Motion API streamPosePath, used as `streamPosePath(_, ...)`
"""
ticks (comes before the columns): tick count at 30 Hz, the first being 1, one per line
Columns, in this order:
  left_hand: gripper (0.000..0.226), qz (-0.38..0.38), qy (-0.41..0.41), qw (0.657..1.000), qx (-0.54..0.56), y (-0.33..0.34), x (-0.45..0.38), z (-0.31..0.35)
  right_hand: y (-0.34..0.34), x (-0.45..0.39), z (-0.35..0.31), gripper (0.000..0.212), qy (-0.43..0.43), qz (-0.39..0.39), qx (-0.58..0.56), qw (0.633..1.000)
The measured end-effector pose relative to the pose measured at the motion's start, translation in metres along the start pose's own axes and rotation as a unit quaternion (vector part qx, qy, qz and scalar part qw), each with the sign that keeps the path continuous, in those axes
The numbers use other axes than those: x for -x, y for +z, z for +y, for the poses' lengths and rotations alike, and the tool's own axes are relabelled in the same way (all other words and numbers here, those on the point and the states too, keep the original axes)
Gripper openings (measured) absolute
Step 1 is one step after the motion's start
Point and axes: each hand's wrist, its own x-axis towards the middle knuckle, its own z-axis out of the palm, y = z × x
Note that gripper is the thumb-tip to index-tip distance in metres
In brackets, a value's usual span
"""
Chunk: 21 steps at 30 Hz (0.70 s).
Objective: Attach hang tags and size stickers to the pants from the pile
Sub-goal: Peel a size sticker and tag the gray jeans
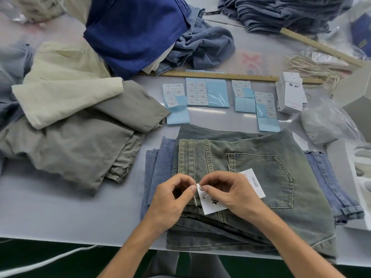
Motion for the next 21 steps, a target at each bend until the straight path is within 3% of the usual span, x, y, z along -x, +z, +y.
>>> streamPosePath(14, 0.013, 0.005, -0.006, 1.0, -0.025, 0.0012, 0.0011, -0.0044, 0.0016, 0.0002, 0.0047, 0.012, -0.014, -0.002, 0.027, 1.0)
streamPosePath(21, 0.019, 0.03, -0.01, 0.998, -0.063, 0.0006, -0.002, -0.0044, 0.0078, 0.0027, 0.0057, 0.015, -0.039, 0.041, 0.062, 0.996)
